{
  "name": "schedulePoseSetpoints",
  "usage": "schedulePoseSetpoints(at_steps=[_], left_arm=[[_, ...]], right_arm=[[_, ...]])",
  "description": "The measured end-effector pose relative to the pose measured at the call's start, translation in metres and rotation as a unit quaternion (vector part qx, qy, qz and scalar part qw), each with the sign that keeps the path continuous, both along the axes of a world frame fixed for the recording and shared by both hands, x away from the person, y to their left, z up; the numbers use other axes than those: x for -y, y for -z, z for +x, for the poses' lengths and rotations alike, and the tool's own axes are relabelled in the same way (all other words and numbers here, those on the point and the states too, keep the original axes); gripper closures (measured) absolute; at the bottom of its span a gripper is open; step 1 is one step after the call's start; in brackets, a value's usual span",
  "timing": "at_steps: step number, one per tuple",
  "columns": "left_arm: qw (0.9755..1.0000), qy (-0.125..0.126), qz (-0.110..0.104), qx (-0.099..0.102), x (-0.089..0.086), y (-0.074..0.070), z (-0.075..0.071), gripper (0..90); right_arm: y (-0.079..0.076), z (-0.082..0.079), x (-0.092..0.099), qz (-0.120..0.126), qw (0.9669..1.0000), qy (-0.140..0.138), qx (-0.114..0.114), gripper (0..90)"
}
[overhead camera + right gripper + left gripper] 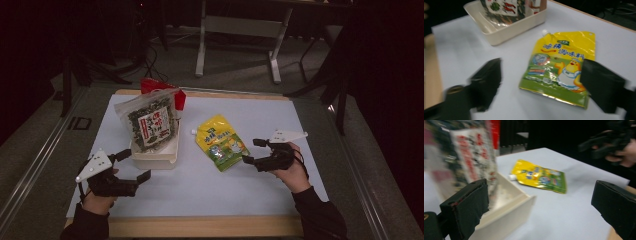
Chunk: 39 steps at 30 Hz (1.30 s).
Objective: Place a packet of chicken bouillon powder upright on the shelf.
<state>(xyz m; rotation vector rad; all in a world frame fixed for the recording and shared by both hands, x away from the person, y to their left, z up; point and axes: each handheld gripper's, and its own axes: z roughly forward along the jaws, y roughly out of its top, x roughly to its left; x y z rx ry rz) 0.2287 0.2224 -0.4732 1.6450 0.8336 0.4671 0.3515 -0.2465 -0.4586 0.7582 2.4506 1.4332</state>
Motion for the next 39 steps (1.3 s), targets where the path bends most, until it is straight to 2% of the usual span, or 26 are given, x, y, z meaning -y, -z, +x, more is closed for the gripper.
schedulePoseSetpoints(at_steps=[2,3,5,6,8,10,13,14,15,18,20,29,32,33,39], left_arm=[[1.0,0.002,-0.004,0.005,0.007,0.004,-0.005,2.4],[1.0,0.006,-0.002,0.005,0.011,0.007,-0.006,2.4],[0.9999,0.012,0.002,0.01,0.018,0.012,-0.009,2.4],[0.9998,0.017,0.006,0.009,0.021,0.014,-0.01,2.4],[0.9996,0.022,0.01,0.015,0.026,0.017,-0.011,2.4],[0.9995,0.027,0.005,0.013,0.03,0.021,-0.011,2.4],[0.9994,0.03,0.0,0.016,0.034,0.028,-0.011,2.4],[0.9992,0.038,0.007,0.012,0.041,0.037,-0.01,2.4],[0.9989,0.042,0.017,0.01,0.043,0.038,-0.01,2.4],[0.9983,0.05,0.027,0.009,0.048,0.041,-0.01,2.4],[0.9981,0.056,0.021,0.01,0.049,0.042,-0.01,2.4],[0.9976,0.065,0.026,0.006,0.05,0.044,-0.011,2.4],[0.9973,0.066,0.032,0.008,0.051,0.044,-0.012,2.4],[0.9973,0.067,0.029,0.008,0.052,0.044,-0.012,2.4],[0.9972,0.069,0.028,0.007,0.052,0.044,-0.013,2.5]], right_arm=[[0.001,0.005,-0.005,-0.002,1.0,0.005,0.001,32.5],[0.001,0.007,-0.007,-0.002,1.0,0.005,0.0,40.5],[0.001,0.012,-0.013,-0.005,1.0,0.006,0.005,45.6],[0.001,0.015,-0.016,-0.01,0.9999,0.005,0.006,53.6],[0.001,0.019,-0.019,-0.01,0.9999,0.005,0.005,56.0],[0.005,0.036,-0.03,-0.009,0.9999,0.005,-0.004,67.6],[0.007,0.041,-0.034,-0.013,0.9999,0.006,-0.007,72.6],[0.013,0.057,-0.048,-0.021,0.9996,-0.002,-0.018,81.3],[0.015,0.061,-0.053,-0.021,0.9995,-0.007,-0.022,83.2],[0.021,0.073,-0.069,-0.024,0.9991,-0.017,-0.031,89.0],[0.024,0.081,-0.081,-0.029,0.9987,-0.022,-0.036,89.7],[0.04,0.117,-0.129,-0.047,0.996,-0.037,-0.066,89.8],[0.042,0.121,-0.134,-0.054,0.9959,-0.035,-0.064,89.8],[0.044,0.129,-0.142,-0.058,0.9953,-0.037,-0.068,89.8],[0.049,0.151,-0.158,-0.063,0.9943,-0.02,-0.084,89.8]])
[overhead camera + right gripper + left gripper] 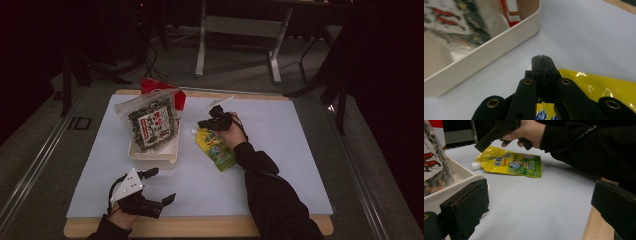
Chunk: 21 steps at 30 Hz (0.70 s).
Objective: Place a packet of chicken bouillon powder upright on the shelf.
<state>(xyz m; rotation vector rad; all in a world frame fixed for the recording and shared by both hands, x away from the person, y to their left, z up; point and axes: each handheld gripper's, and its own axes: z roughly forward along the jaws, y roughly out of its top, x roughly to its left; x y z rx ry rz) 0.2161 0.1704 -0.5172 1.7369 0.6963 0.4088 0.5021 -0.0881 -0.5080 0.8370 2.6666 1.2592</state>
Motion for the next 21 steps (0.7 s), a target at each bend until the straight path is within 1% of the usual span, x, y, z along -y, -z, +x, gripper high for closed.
schedulePoseSetpoints(at_steps=[3,5,6,7,9,10,12,13,14,16,17,18,20,21], left_arm=[[1.0,0.0,0.001,0.002,-0.001,0.0,-0.001,2.4],[1.0,0.0,0.001,0.003,-0.001,-0.001,-0.002,2.5],[1.0,0.0,0.001,0.003,-0.001,-0.001,-0.003,2.4],[1.0,0.0,0.001,0.004,-0.001,-0.001,-0.003,2.4],[1.0,0.001,0.002,0.004,-0.001,-0.002,-0.003,2.4],[1.0,0.002,0.001,0.005,0.0,-0.002,-0.003,2.5],[1.0,0.004,0.001,0.003,0.0,-0.001,-0.003,2.4],[1.0,0.004,0.002,0.003,0.0,-0.001,-0.002,2.4],[1.0,0.005,0.002,0.003,0.001,-0.001,-0.002,2.4],[1.0,0.005,0.002,0.003,0.001,-0.001,-0.002,2.4],[1.0,0.009,0.002,0.001,0.001,-0.001,-0.002,2.4],[0.9999,0.01,0.002,0.002,0.001,-0.001,-0.002,2.5],[0.9999,0.011,0.001,0.002,0.002,-0.001,-0.002,2.4],[0.9999,0.011,0.001,0.002,0.002,-0.001,-0.002,2.5]], right_arm=[[0.005,0.007,-0.009,-0.017,0.9998,0.003,-0.005,89.8],[0.006,0.008,-0.011,-0.022,0.9997,0.006,-0.006,89.8],[0.012,0.013,-0.017,-0.03,0.9994,0.01,-0.014,89.8],[0.014,0.014,-0.019,-0.034,0.9993,0.008,-0.012,89.8],[0.018,0.016,-0.023,-0.05,0.9986,0.01,-0.012,89.8],[0.02,0.017,-0.025,-0.055,0.9983,0.012,-0.014,89.8],[0.022,0.02,-0.026,-0.061,0.9979,0.016,-0.015,89.9],[0.023,0.021,-0.027,-0.062,0.9977,0.02,-0.019,89.9],[0.024,0.022,-0.027,-0.067,0.9975,0.019,-0.017,89.8],[0.025,0.023,-0.027,-0.069,0.9973,0.018,-0.019,89.8],[0.024,0.025,-0.028,-0.073,0.9968,0.02,-0.028,89.8],[0.022,0.025,-0.028,-0.079,0.9962,0.026,-0.028,89.8],[0.021,0.023,-0.028,-0.095,0.9949,0.03,-0.017,89.9],[0.021,0.023,-0.028,-0.095,0.9949,0.03,-0.017,89.9]])
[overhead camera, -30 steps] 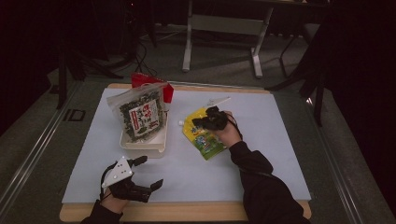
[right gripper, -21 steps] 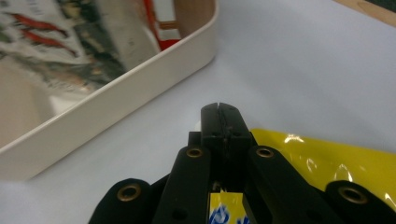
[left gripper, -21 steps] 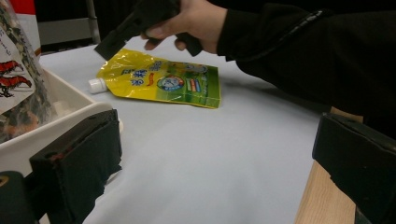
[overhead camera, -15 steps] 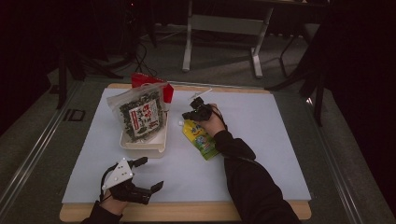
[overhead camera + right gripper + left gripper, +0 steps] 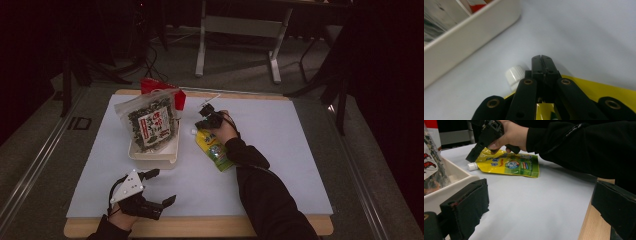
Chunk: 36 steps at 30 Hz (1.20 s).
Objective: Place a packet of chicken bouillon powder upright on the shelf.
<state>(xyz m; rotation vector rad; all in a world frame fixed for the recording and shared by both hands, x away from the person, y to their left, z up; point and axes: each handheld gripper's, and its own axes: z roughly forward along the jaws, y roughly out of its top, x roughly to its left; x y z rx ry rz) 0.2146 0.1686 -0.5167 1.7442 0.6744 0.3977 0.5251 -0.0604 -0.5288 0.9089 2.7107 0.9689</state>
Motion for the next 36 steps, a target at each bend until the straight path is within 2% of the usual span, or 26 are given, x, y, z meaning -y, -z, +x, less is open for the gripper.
schedulePoseSetpoints(at_steps=[1,3,5,7,9,18,20,24,32,36], left_arm=[[1.0,0.0,0.001,0.0,0.0,0.0,0.0,2.5],[1.0,0.0,-0.001,0.0,0.001,0.0,0.0,2.4],[1.0,0.0,0.002,0.002,0.001,0.0,0.001,2.4],[1.0,0.0,0.002,0.002,0.001,0.0,0.001,2.4],[1.0,0.001,0.004,0.0,0.001,0.0,0.001,2.4],[1.0,0.001,0.003,0.001,0.0,0.0,0.001,2.5],[1.0,0.002,0.004,0.0,0.0,0.0,0.001,2.4],[1.0,0.001,0.003,0.0,0.0,0.0,0.001,2.4],[1.0,0.006,0.003,-0.001,0.001,0.0,0.001,2.4],[1.0,0.007,0.003,-0.003,0.002,0.001,0.002,2.5]], right_arm=[[0.0,0.0,0.004,-0.01,0.9999,0.003,0.002,89.9],[0.0,0.002,0.01,-0.012,0.9999,0.007,-0.001,89.9],[-0.001,0.004,0.014,0.007,1.0,0.001,-0.004,89.8],[-0.001,0.004,0.014,0.007,0.9999,0.002,-0.007,89.8],[-0.001,0.003,0.007,0.019,0.9998,-0.01,-0.006,89.8],[0.0,0.006,-0.01,-0.004,0.9999,-0.011,0.004,88.9],[0.001,0.008,-0.012,-0.026,0.9995,-0.01,0.014,88.4],[0.002,0.009,-0.009,-0.019,0.9998,-0.001,0.004,89.7],[0.003,0.008,-0.005,-0.033,0.9995,0.0,0.002,90.0],[0.002,0.005,0.005,-0.038,0.9992,0.012,0.003,90.0]])
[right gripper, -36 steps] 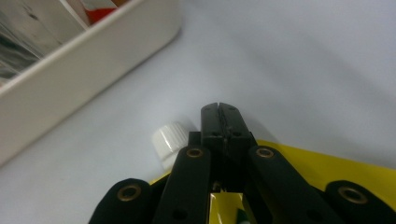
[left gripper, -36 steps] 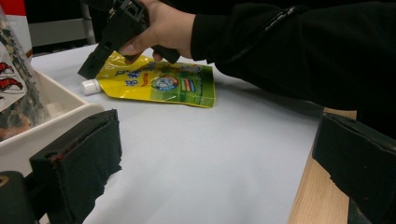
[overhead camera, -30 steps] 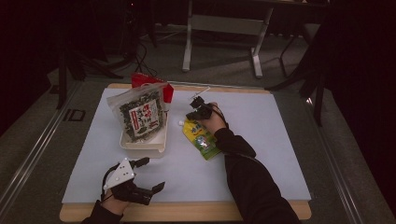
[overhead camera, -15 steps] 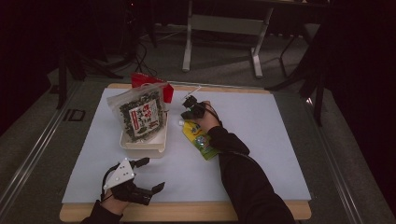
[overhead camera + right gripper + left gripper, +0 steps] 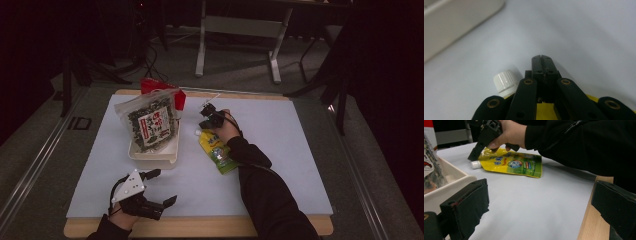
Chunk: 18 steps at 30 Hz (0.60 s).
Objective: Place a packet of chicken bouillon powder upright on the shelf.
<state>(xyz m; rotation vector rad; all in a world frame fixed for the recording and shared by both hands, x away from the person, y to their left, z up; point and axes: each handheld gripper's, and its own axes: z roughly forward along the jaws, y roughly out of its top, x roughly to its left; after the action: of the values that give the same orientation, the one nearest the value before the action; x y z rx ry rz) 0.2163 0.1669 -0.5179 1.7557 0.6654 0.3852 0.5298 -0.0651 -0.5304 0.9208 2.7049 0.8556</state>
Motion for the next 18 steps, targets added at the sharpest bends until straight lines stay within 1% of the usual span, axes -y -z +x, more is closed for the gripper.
schedulePoseSetpoints(at_steps=[2,3,5,6,11,12,13,14,15,18], left_arm=[[1.0,0.001,0.001,0.0,0.001,0.0,0.0,2.4],[1.0,0.002,0.001,0.001,0.001,0.0,0.0,2.4],[1.0,0.003,0.002,0.002,0.003,0.0,0.0,2.4],[1.0,0.004,0.0,0.001,0.003,0.0,0.0,2.5],[1.0,0.009,0.002,-0.002,0.006,0.001,0.002,2.4],[0.9999,0.01,0.002,-0.002,0.007,0.001,0.002,2.5],[0.9999,0.01,0.002,-0.002,0.007,0.001,0.002,2.4],[0.9999,0.012,0.001,-0.002,0.009,0.001,0.003,2.4],[0.9999,0.012,0.001,-0.002,0.01,0.0,0.003,2.4],[0.9998,0.018,0.003,-0.001,0.013,0.0,0.004,2.5]], right_arm=[[0.0,0.0,0.003,0.0,1.0,0.0,0.001,90.0],[0.0,-0.001,0.01,-0.002,1.0,0.008,-0.004,90.0],[0.0,-0.002,0.018,0.003,0.9998,0.015,-0.008,90.0],[0.0,-0.004,0.023,0.004,0.9998,0.017,-0.006,90.0],[0.002,-0.016,0.046,0.02,0.9994,0.028,-0.007,90.0],[0.002,-0.018,0.051,0.02,0.9993,0.029,-0.008,90.0],[0.002,-0.018,0.051,0.02,0.9993,0.029,-0.008,90.0],[0.002,-0.021,0.056,0.02,0.9992,0.032,-0.007,90.0],[0.001,-0.027,0.064,0.019,0.9992,0.035,-0.007,90.0],[0.0,-0.034,0.075,0.016,0.9989,0.044,-0.005,90.0]])
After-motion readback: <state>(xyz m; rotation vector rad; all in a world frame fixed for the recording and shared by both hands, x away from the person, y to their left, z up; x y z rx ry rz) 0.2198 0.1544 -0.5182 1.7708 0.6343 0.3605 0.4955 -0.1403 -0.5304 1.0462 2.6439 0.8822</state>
